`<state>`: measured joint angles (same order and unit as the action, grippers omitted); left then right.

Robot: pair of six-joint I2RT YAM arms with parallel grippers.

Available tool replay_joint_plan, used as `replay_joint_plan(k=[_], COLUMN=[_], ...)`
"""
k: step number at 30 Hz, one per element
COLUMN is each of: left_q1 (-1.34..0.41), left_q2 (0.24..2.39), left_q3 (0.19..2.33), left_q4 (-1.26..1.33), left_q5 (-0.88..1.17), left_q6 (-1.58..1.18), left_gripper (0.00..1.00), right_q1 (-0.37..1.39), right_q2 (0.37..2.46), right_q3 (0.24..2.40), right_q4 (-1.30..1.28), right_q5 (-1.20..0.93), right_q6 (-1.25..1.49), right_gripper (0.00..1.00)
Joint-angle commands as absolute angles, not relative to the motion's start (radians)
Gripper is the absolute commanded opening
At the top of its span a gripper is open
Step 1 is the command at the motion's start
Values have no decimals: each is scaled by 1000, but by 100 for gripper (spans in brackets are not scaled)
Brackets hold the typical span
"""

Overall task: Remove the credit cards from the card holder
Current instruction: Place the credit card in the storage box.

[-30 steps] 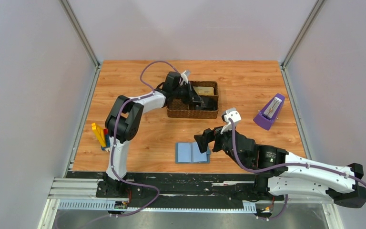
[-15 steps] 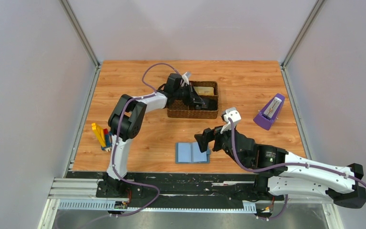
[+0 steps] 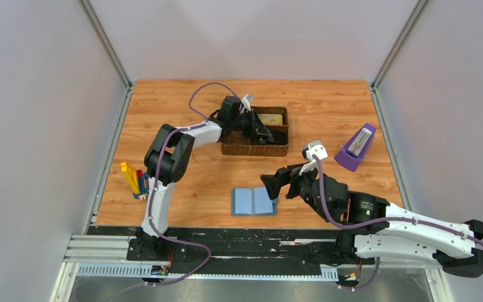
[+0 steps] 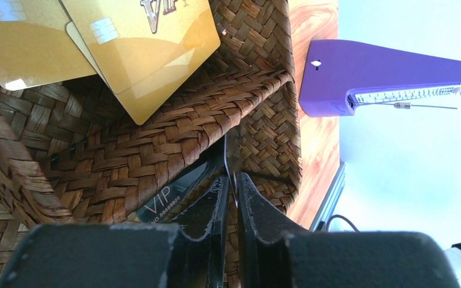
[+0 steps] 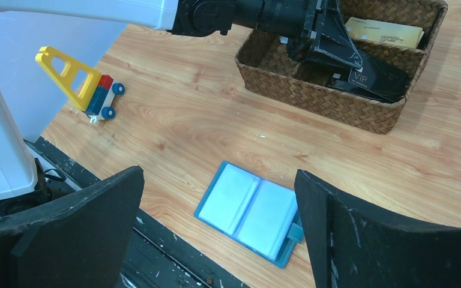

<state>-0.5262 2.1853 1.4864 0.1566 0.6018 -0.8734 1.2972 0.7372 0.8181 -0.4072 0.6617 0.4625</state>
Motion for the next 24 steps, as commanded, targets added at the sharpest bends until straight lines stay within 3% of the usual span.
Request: replay_joint_plan(k=[1, 15, 24], left_q1=[-533, -534, -534], left_q2=[2203, 2193, 2181], left_q3=[1529, 1561, 1577], left_q4=[153, 86, 61], left_q5=[590, 563, 549], left_q6=[-852, -818, -806], left_gripper=[21, 35, 37], right_q1=[1293, 1293, 1294], right_q2=[720, 708, 703], right_q3=[829, 828, 827], right_q4=[-388, -388, -387], right_q5=[667, 674, 675], right_q6=[466, 465, 466], right_gripper=[100, 100, 100])
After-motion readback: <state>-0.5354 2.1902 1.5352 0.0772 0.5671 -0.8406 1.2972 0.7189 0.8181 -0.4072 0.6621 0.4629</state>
